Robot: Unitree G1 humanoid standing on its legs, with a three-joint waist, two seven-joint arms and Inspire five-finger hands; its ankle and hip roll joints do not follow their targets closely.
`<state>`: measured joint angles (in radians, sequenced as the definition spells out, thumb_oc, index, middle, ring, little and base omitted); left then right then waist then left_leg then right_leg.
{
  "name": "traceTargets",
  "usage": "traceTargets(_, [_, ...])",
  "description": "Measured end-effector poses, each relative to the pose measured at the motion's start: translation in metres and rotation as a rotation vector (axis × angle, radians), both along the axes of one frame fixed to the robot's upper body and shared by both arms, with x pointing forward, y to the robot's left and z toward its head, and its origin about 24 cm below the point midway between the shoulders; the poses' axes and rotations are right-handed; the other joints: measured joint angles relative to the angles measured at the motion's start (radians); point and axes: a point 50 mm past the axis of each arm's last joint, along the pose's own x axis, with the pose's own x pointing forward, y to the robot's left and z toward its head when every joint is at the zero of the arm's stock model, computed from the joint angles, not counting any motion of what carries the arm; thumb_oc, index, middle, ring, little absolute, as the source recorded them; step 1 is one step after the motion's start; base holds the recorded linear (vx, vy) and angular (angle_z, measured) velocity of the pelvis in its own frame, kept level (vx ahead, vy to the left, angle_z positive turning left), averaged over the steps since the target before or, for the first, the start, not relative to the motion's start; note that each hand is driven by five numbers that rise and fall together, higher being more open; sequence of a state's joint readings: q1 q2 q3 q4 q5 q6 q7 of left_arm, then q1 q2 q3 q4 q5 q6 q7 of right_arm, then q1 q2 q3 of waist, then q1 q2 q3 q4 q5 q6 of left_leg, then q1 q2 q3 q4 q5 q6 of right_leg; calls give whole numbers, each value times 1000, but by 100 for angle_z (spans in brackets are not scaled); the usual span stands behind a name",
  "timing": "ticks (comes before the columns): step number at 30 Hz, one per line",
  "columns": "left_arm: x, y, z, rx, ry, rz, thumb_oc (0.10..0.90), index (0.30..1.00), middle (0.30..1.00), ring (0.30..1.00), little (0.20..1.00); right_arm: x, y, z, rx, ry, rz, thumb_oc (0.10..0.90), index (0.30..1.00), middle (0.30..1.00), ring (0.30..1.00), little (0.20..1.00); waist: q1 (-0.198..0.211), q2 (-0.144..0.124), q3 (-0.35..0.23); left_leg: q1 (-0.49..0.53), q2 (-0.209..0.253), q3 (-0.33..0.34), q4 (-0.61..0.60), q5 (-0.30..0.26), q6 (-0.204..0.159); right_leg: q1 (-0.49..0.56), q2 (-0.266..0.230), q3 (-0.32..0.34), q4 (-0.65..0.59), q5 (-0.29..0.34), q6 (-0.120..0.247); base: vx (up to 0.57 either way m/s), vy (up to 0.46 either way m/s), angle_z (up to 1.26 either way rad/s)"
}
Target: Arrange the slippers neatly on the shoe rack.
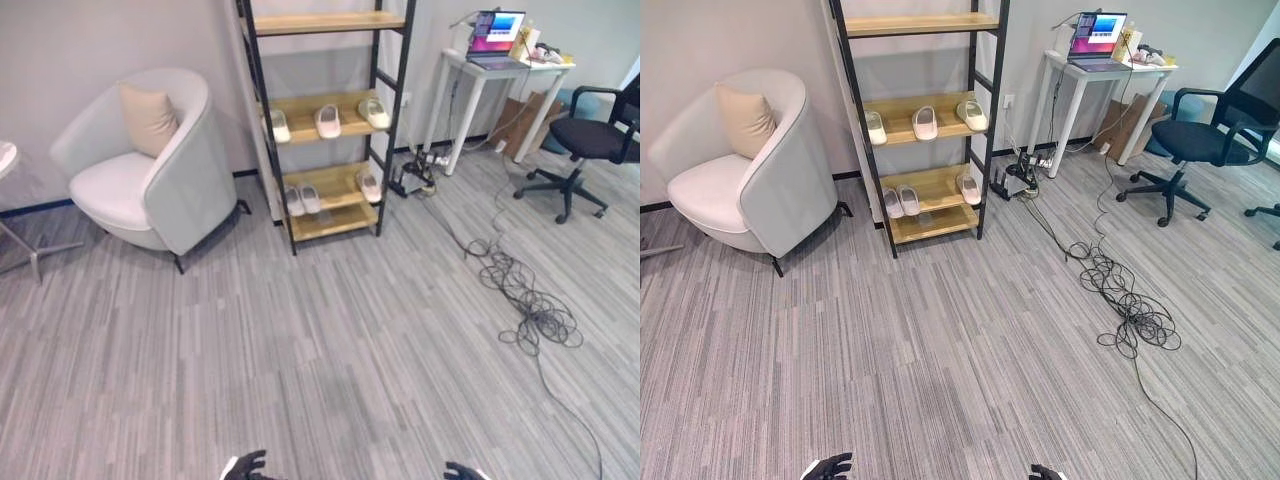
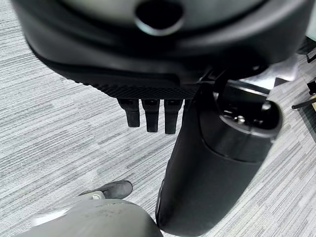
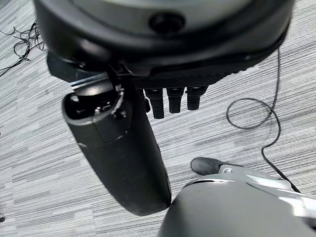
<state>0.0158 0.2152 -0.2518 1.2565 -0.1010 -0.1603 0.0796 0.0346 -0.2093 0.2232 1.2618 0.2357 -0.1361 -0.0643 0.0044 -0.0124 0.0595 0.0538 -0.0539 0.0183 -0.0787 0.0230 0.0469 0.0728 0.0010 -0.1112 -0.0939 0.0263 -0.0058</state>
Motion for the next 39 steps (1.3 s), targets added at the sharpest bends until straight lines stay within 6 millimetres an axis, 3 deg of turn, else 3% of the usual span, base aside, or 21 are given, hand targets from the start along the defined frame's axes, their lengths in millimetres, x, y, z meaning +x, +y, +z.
traceTargets(19, [1,-2,0,-2,3,-17,800,900,900,900,900,-3,-1,-1,-1,10,-2,800,900,900,900,900,-3,5,4,2,3,-1,4,6,-4,3,5,6,0,-7,3,-3,-43,0])
traceTargets(22, [4,-2,0,-3,-5,-13,800,900,900,900,900,0,-1,0,-1,3,0,800,900,900,900,900,-2,5,20,-2,5,0,20,-5,-23,7,6,8,2,-7,-2,-2,-87,-1])
traceTargets(27, [21,0,5,3,-47,-19,800,900,900,900,900,12,0,2,2,-22,8,800,900,900,900,900,1,-10,71,-59,16,3,130,-40,-91,1,10,18,7,-7,-37,35,-65,-1])
traceTargets(31, [31,1,8,9,-66,-27,800,900,900,900,900,14,0,2,5,-29,5,800,900,900,900,900,-2,-31,85,-128,34,2,272,-76,-100,8,-2,15,8,-7,-66,124,-11,-3])
traceTargets(33, [39,0,10,7,-85,-35,800,900,900,900,900,13,-1,2,5,-28,0,800,900,900,900,900,-7,-36,88,-159,71,4,272,-70,-105,7,-17,10,8,-11,-60,182,51,10])
traceTargets(36, [53,-7,13,-2,-114,-65,800,900,900,900,900,15,-2,3,-1,-29,-1,800,900,900,900,900,-3,-54,100,-210,68,6,198,-35,-113,6,-54,7,8,-30,-41,247,87,21])
traceTargets(38, [59,-10,15,-8,-128,-80,800,900,900,900,900,22,-4,5,-1,-44,-16,800,900,900,900,900,5,-48,100,-240,66,6,128,15,-121,7,-65,21,8,-44,-20,228,87,-18])
traceTargets(39, [59,-12,14,-11,-130,-81,800,900,900,900,900,24,-5,6,-2,-50,-20,800,900,900,900,900,13,-30,97,-242,78,2,85,38,-131,7,-65,49,13,-56,-1,180,70,-56])
